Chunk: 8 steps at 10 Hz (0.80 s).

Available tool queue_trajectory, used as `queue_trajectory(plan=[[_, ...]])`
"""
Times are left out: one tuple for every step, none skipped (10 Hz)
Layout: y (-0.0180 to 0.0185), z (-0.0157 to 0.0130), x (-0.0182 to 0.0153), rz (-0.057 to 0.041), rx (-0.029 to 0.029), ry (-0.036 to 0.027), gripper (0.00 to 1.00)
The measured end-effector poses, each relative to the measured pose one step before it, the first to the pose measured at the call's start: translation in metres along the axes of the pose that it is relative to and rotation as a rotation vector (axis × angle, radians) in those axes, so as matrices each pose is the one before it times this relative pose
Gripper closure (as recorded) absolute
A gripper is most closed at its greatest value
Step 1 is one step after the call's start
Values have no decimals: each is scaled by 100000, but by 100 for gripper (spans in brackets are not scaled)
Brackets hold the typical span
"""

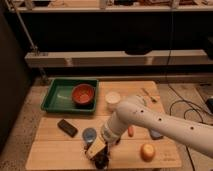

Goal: Place grapes in plastic cup

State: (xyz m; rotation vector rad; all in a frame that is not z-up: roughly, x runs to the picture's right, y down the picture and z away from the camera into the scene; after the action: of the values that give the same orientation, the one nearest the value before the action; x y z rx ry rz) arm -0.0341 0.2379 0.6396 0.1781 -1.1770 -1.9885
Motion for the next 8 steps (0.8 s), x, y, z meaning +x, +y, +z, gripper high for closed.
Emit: queue_trajectory(plan=[[-217,475,523,253,406,-141,20],[-314,681,619,-8,455,-458,20],[-185,815,482,274,392,-489,20],[-35,551,189,268,413,-190,20],[-44,1000,264,162,1286,-278,20],[-35,496,147,101,667,-127,20],[-21,412,83,222,443,-200,20],[10,219,55,290,-4,-25,20]])
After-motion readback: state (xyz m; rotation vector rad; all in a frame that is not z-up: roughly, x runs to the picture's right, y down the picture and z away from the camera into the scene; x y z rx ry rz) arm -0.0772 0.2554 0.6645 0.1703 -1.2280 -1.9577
